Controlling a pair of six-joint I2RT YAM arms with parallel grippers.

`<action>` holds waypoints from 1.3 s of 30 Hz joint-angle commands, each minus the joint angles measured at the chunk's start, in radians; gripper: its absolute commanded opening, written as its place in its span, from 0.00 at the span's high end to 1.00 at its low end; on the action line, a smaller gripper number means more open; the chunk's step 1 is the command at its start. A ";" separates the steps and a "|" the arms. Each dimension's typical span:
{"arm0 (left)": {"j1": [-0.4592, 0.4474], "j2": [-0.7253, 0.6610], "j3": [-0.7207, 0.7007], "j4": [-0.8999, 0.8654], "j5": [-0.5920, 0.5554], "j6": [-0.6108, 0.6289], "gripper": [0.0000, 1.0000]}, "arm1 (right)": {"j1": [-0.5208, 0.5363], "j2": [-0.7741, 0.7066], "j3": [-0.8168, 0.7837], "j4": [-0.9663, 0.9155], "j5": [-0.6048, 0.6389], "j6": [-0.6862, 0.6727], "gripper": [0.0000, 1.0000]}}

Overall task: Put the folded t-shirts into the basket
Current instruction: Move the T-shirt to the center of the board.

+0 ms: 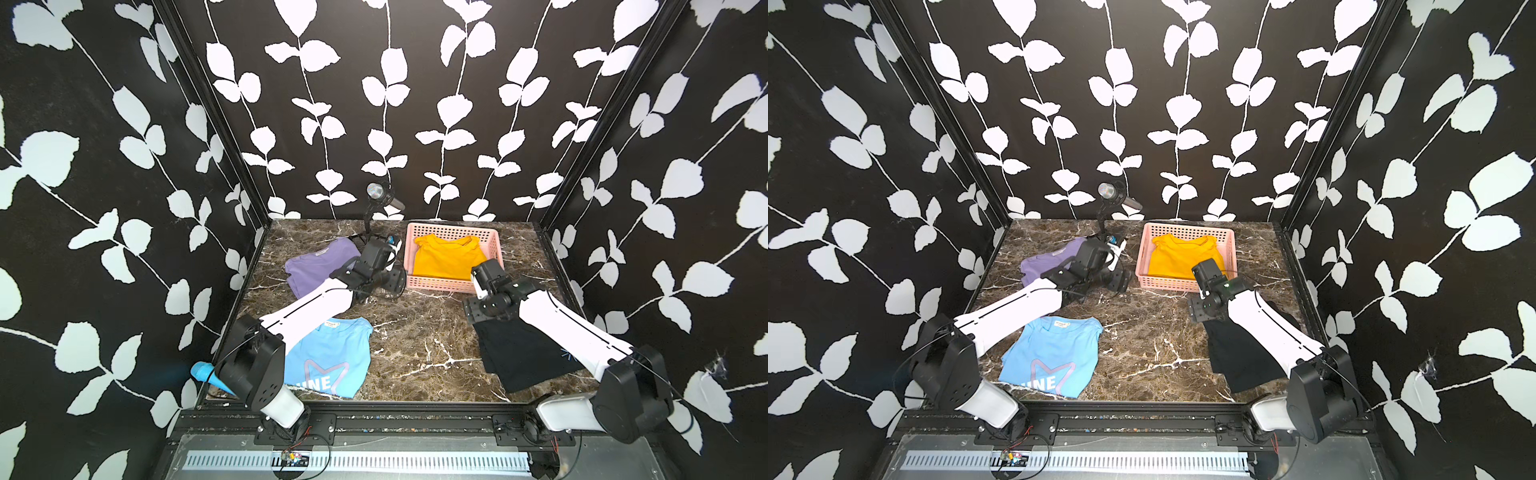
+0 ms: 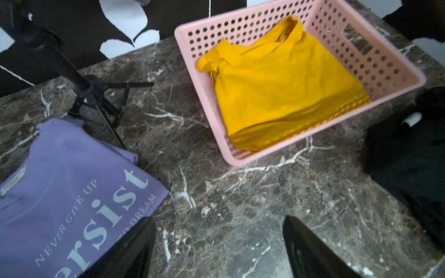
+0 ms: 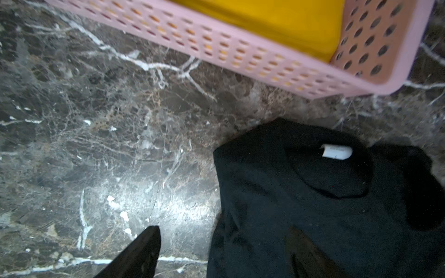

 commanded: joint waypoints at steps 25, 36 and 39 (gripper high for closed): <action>0.000 -0.082 -0.190 0.089 0.063 -0.093 0.11 | 0.012 0.195 -0.068 -0.044 0.092 0.087 0.22; 0.000 -0.122 -0.218 0.068 0.047 -0.099 0.12 | 0.007 0.282 -0.087 -0.039 0.119 0.057 0.61; -0.001 -0.127 -0.222 0.067 0.045 -0.102 0.12 | 0.010 0.272 -0.107 -0.018 0.072 0.060 0.73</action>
